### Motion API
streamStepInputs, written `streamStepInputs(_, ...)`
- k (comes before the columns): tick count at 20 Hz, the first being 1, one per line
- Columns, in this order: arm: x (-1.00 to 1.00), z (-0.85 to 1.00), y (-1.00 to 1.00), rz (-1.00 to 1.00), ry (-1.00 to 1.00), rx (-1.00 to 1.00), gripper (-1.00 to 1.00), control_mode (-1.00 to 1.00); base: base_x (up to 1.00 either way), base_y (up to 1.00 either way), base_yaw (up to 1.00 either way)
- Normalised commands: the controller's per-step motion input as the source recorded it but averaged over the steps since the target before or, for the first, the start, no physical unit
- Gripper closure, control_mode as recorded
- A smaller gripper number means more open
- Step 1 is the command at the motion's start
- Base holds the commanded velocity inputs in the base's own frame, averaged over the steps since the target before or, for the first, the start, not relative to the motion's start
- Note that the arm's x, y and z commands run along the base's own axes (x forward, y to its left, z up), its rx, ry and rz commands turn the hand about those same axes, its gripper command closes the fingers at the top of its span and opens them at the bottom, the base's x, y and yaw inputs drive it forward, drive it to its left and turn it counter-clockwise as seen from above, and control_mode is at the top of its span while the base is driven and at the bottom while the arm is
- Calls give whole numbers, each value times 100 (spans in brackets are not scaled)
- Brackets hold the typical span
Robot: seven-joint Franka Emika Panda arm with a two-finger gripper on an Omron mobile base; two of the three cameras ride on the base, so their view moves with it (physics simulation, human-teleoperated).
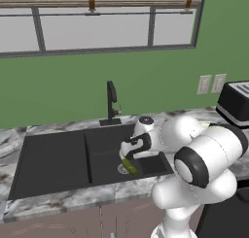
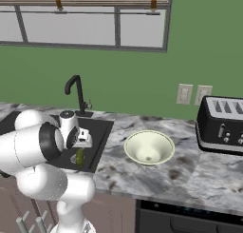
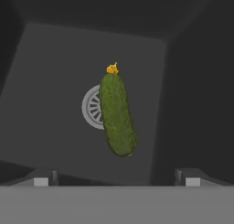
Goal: Pick the tangerines from the cabinet and place them in one bowl. Pick the cucumber from the sink and place it in the other bowl.
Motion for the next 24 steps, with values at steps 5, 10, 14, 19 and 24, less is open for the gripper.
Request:
streamStepInputs(5, 36, -7, 0, 0, -1, 0, -100, -100, 0, 0, 0)
streamStepInputs(10, 3, -26, 0, 0, -3, 0, -100, -100, 0, 0, 0)
streamStepInputs(14, 0, -49, 1, 0, 0, 0, -100, -100, 0, 0, 0)
streamStepInputs(19, 0, -43, 2, 0, -2, 0, -100, -100, 0, 0, 0)
streamStepInputs(24, 0, -12, 1, 0, -6, 0, -100, -100, 0, 0, 0)
